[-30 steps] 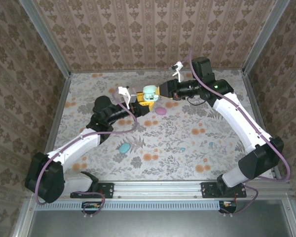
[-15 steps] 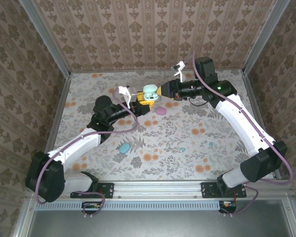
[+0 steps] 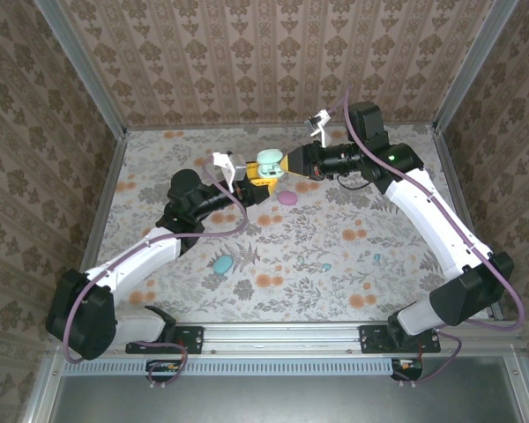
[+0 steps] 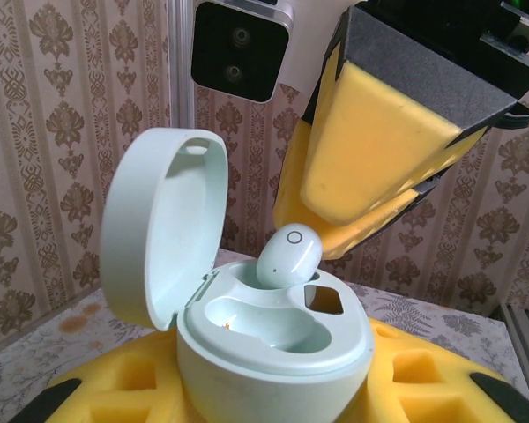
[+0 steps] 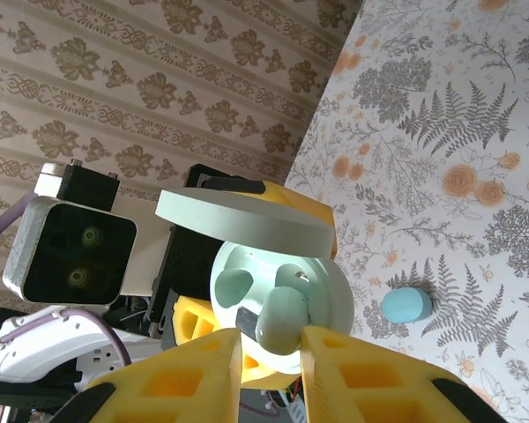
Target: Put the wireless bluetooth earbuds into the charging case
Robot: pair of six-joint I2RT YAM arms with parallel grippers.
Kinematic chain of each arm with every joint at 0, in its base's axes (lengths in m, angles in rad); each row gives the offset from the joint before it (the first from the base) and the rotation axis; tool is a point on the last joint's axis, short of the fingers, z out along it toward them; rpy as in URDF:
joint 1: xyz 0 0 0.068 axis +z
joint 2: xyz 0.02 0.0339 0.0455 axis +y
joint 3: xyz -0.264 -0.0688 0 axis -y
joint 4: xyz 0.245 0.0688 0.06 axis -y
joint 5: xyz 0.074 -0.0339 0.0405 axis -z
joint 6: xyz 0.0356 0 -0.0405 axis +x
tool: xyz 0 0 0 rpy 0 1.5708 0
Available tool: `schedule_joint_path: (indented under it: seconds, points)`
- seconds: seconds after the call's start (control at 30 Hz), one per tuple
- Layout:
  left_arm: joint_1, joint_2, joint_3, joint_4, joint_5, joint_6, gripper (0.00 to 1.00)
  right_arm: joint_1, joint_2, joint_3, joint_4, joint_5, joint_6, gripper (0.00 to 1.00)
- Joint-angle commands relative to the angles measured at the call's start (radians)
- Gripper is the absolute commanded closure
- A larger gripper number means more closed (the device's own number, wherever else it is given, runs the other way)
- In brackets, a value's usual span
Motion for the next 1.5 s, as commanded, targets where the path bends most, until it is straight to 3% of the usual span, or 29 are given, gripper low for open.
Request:
schedule_joint_path:
  seconds: [0.0, 0.3, 0.6, 0.8, 1.0, 1.47]
  points:
    - [-0.010, 0.005, 0.034, 0.021, 0.008, 0.015, 0.66, 0.008, -0.005, 0.015, -0.022, 0.014, 0.006, 0.73]
    - [-0.011, -0.004, 0.032, 0.002, 0.022, 0.027, 0.66, 0.008, 0.010, 0.034, -0.044, 0.112, -0.019, 0.73]
    - [-0.011, -0.005, 0.030, -0.004, 0.002, 0.037, 0.67, 0.008, -0.029, 0.015, -0.032, 0.091, -0.071, 0.67]
    - [-0.011, 0.002, 0.035, 0.001, 0.008, 0.031, 0.66, 0.026, -0.048, 0.020, -0.101, 0.183, -0.170, 0.62]
    - [-0.013, 0.004, 0.040, -0.005, 0.009, 0.032, 0.66, 0.051, -0.028, 0.041, -0.102, 0.169, -0.153, 0.62]
    - [-0.019, 0.002, 0.047, -0.027, 0.009, 0.044, 0.66, 0.065, -0.031, 0.045, -0.093, 0.241, -0.140, 0.77]
